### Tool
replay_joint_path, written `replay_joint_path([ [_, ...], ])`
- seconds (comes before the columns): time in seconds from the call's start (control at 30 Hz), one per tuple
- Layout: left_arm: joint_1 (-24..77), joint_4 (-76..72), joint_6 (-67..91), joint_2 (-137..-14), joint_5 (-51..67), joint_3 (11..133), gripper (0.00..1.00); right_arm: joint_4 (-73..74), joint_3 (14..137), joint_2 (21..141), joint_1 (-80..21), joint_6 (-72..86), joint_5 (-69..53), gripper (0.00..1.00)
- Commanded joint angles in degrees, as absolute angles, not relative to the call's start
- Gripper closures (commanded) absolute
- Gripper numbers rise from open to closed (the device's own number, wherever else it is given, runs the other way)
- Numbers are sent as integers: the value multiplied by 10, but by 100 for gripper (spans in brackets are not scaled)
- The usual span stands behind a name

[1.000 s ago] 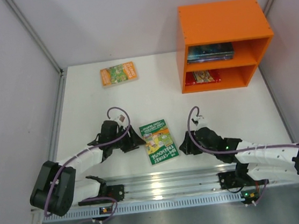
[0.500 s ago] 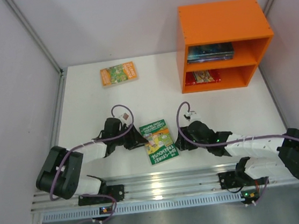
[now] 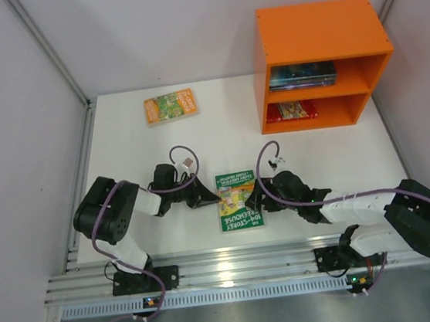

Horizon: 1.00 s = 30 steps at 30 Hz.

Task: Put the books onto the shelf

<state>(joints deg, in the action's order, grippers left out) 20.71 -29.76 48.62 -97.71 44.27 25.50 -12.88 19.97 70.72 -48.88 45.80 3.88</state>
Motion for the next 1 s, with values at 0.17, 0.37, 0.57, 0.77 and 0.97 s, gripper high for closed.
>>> replay_joint_path([
  [0.17,175,-307,459,-1103,373,200,100,-263,174,787,-445,539,-44,28],
  [0.37,172,-306,457,-1114,369,208,100,-449,119,795,-397,567,-184,31],
  [0.57,173,-302,453,-1107,376,214,100,-403,120,765,-386,542,-196,39],
  [0.77,173,-305,458,-1096,389,221,100,-436,120,784,-386,555,-217,43],
  [0.97,178,-312,455,-1109,410,228,99,-472,131,826,-384,572,-222,47],
])
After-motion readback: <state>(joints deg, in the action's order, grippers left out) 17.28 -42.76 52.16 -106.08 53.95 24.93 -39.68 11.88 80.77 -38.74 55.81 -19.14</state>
